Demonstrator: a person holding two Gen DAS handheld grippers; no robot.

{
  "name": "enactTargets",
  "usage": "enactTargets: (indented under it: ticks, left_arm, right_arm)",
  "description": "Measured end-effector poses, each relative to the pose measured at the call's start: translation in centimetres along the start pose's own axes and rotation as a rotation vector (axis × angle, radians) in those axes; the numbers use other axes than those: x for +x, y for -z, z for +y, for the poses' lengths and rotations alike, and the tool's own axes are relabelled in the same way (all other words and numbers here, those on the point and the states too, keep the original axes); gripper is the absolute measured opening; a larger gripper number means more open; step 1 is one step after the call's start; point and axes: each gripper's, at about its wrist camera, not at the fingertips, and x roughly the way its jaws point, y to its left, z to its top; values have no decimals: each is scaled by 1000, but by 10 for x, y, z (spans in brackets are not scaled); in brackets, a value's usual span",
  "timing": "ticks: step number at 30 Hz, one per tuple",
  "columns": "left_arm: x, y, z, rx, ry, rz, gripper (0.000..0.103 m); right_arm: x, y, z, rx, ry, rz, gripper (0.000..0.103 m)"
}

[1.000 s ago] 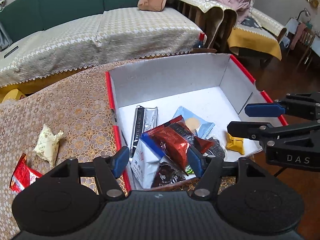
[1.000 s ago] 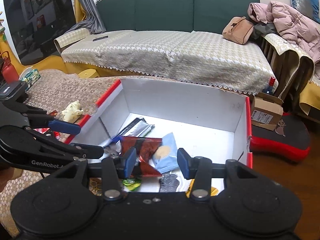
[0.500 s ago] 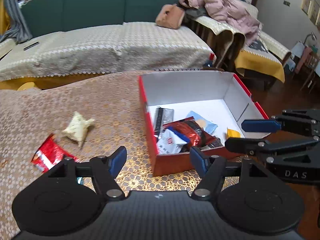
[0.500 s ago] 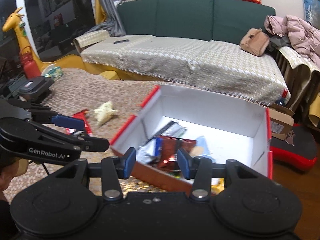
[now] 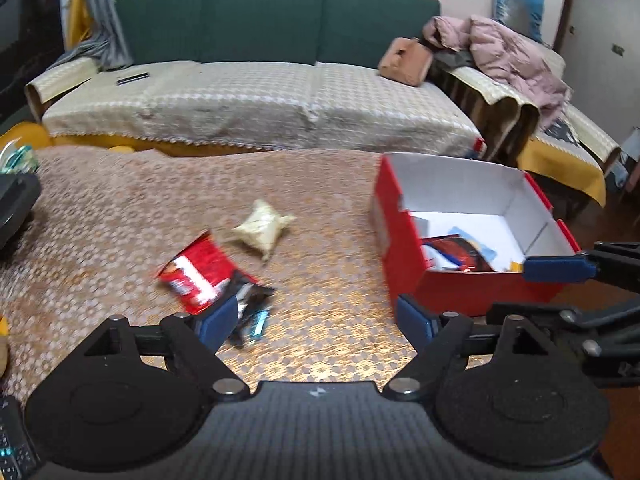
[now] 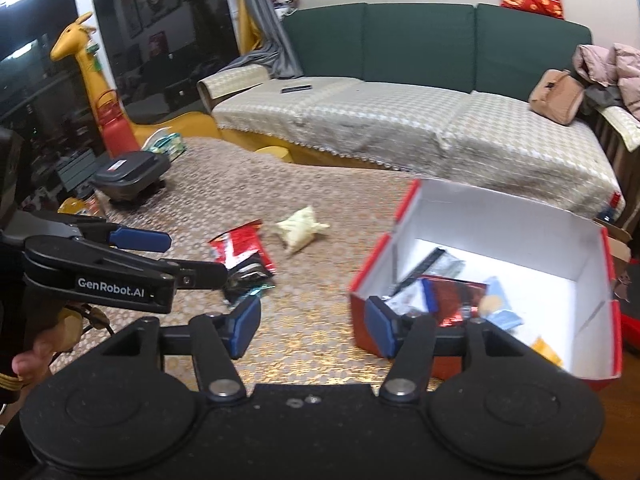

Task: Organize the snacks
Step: 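Withdraw both grippers from the box toward the remaining snacks, then grasp the black chocolate packet with the left gripper while the right gripper grasps the cream-coloured packet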

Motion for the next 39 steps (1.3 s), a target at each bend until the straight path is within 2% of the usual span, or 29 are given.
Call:
enactTargets:
  ticks: [1, 2, 3, 12, 21, 24, 32, 39]
  left_arm:
    - [-2, 3, 7, -11, -5, -4, 86]
    - [-3, 6, 14, -22, -10, -9, 87]
    - [-4, 9, 20, -30, -15, -14, 88]
    - [1, 33, 54, -27, -57, -60, 89]
    - [39, 34, 65, 9, -59, -36, 89]
    - [55, 30, 68, 23, -63, -31, 89]
    - [90, 22, 67, 85, -72, -27, 89]
    - [118, 19, 64, 148, -71, -10, 89]
  right_arm:
    - [2, -1, 5, -7, 1, -3, 93]
    - [3, -1, 10, -12, 2, -19, 102]
    - [3, -1, 14, -19, -7, -24, 103]
    - [33, -21, 38, -97, -6, 13, 103]
    - [85, -49, 31, -74, 51, 43, 102]
    - [109, -64, 25, -75, 48, 81, 102]
    - [183, -94, 25, -212, 55, 156, 102]
    - [246, -98, 34, -337, 75, 245, 95]
